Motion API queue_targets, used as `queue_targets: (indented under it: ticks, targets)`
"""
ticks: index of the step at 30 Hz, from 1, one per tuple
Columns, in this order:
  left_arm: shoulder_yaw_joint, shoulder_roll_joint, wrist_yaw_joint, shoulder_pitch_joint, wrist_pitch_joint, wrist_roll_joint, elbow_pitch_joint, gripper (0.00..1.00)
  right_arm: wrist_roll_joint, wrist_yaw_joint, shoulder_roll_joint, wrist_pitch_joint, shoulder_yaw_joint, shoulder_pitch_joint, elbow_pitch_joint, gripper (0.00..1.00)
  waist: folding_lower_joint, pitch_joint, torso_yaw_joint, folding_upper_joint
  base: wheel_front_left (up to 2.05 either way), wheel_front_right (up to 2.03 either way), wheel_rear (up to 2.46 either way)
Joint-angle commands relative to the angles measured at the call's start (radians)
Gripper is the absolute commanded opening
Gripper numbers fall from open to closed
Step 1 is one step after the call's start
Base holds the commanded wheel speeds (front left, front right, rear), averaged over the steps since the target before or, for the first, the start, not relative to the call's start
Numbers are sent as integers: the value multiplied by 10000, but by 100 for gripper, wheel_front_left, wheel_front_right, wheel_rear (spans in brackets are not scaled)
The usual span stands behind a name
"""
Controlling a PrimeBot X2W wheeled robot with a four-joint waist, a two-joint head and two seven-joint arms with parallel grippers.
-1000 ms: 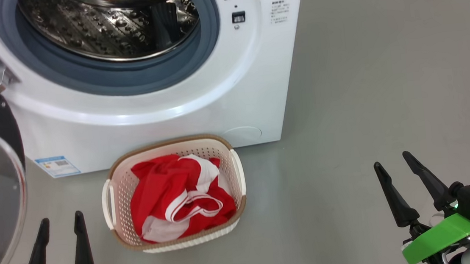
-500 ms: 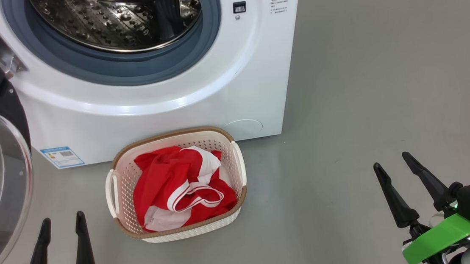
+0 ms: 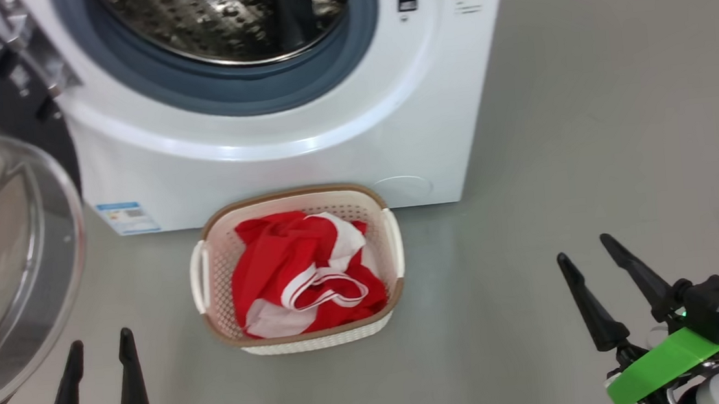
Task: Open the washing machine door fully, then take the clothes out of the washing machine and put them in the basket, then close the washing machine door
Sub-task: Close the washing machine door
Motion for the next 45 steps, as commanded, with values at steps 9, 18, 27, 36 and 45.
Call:
queue_targets:
  ticks: [9, 18, 27, 36, 45]
  targets:
    - [505, -66, -32, -50, -124, -282, -120, 100, 87, 16, -438, -48, 988, -799, 101, 100, 0, 24, 1742, 0, 0, 0, 0]
    - [514, -165, 17, -27, -124, -533, 96, 100, 248, 16, -670, -48, 1623, -1350, 441, 100, 0, 35, 3323, 0, 0, 0, 0]
    - [34, -177, 396, 237, -124, -1069, -32, 100, 427, 16, -852, -48, 1948, -1522, 616, 100, 0, -7, 4585, 0, 0, 0, 0]
    - [-211, -178, 635, 548, -124, -1192, -278, 100, 498, 16, -850, -48, 2090, -1547, 704, 100, 0, -160, 5207, 0, 0, 0, 0]
    - [-223, -179, 809, 788, -124, -1308, -593, 100, 568, 16, -879, -48, 2358, -1775, 809, 100, 0, -158, 5256, 0, 0, 0, 0]
